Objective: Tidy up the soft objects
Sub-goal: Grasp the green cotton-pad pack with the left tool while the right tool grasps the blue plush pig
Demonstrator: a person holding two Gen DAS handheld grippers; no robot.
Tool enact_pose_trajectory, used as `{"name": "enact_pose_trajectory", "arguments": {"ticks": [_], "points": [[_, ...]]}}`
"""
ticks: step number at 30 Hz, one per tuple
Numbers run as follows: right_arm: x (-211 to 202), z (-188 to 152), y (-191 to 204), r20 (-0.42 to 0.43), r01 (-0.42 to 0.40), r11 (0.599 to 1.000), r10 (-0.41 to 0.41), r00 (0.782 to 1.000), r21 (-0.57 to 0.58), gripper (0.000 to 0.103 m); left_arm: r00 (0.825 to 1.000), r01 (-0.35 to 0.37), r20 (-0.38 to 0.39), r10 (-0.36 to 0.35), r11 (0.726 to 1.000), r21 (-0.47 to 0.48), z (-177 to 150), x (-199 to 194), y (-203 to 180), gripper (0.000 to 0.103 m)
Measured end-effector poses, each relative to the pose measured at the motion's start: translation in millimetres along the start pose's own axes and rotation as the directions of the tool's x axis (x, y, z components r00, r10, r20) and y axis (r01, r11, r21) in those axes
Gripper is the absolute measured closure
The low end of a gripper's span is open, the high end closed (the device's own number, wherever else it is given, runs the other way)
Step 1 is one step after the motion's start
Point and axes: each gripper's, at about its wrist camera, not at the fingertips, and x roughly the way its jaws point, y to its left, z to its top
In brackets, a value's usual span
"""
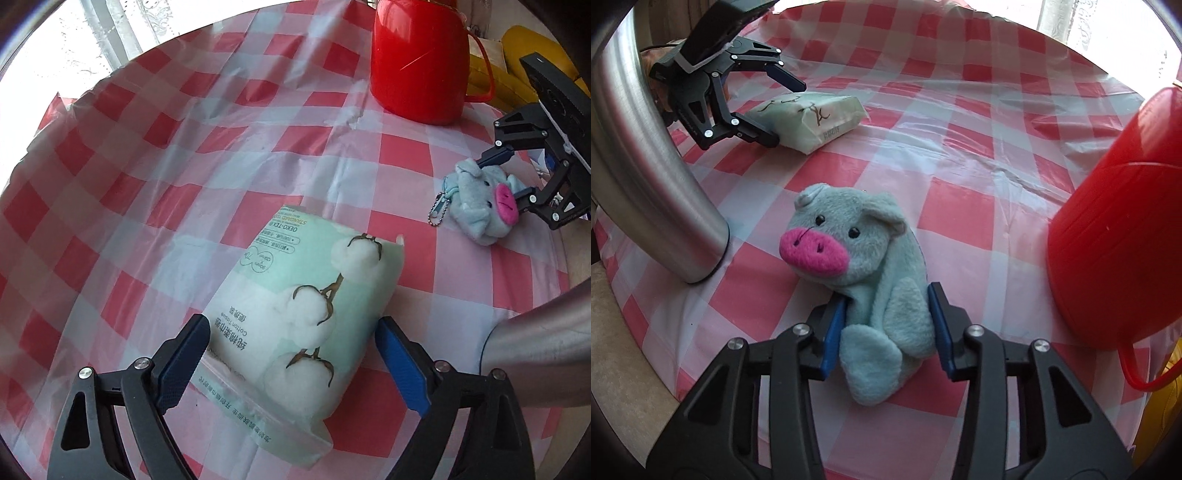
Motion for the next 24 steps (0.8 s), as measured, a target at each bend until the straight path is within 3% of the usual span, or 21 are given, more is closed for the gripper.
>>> {"name": "enact_pose_trajectory", "arguments": {"ticks": [5,7,14,24], "points": [[0,0,1,0.006,0.009,1.000,-0.009,1.000,0.013,0.057,1.000,0.003,-0.027,-0.003,1.000,-0.014,5,18,7,0.012],[-2,-2,2,0.007,0.015,1.000,-0.015,1.000,0.016,0.057,0.999,0.018,-0.027,-0.021,0.996,-0.091,10,21,15,0.019],[-5,-5,4,0.019,0.035,0.999,-0.036,0.999,0.042,0.058,0.995,-0.097,-0.039,0.091,0.975,-0.200,3,13,13,0.026],[-19,-22,4,0.018,0.058,0.995,-0.060,0.998,0.084,0.065,0.963,-0.266,-0.079,0.256,0.876,-0.402,-54,-21,-17,0.028]]}}
